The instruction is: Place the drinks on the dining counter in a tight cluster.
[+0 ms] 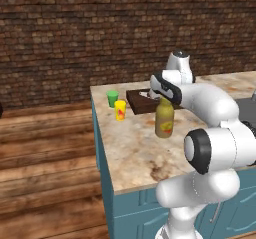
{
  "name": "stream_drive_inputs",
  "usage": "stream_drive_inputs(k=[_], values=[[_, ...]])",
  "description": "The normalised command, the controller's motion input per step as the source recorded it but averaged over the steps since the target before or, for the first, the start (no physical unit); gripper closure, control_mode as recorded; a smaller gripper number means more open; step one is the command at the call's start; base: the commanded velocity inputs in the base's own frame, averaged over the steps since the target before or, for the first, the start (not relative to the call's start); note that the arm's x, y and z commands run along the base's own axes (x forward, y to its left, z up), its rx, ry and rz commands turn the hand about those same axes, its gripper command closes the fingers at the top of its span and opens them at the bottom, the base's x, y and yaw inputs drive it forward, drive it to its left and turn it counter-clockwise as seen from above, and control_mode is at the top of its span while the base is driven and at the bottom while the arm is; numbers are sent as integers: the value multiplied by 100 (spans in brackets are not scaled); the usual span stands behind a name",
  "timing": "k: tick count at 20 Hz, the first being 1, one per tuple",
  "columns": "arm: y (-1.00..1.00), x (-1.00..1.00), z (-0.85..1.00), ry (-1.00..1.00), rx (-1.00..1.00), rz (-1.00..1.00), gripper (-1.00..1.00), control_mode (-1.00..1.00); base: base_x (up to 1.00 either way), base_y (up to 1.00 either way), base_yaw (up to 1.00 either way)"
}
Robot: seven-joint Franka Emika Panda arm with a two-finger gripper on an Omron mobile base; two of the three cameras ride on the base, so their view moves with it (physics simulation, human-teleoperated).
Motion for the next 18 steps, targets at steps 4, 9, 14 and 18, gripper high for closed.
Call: stream_drive_inputs(k=[4, 9, 14, 18], values=[[-12, 31, -41, 3, 0, 0, 100, -100, 0, 0, 0], [-14, 33, -18, 0, 0, 0, 100, -100, 0, 0, 0], [-6, 20, -12, 0, 0, 0, 100, -100, 0, 0, 0], [-6, -4, -7, 0, 0, 3, 100, -100, 0, 0, 0]])
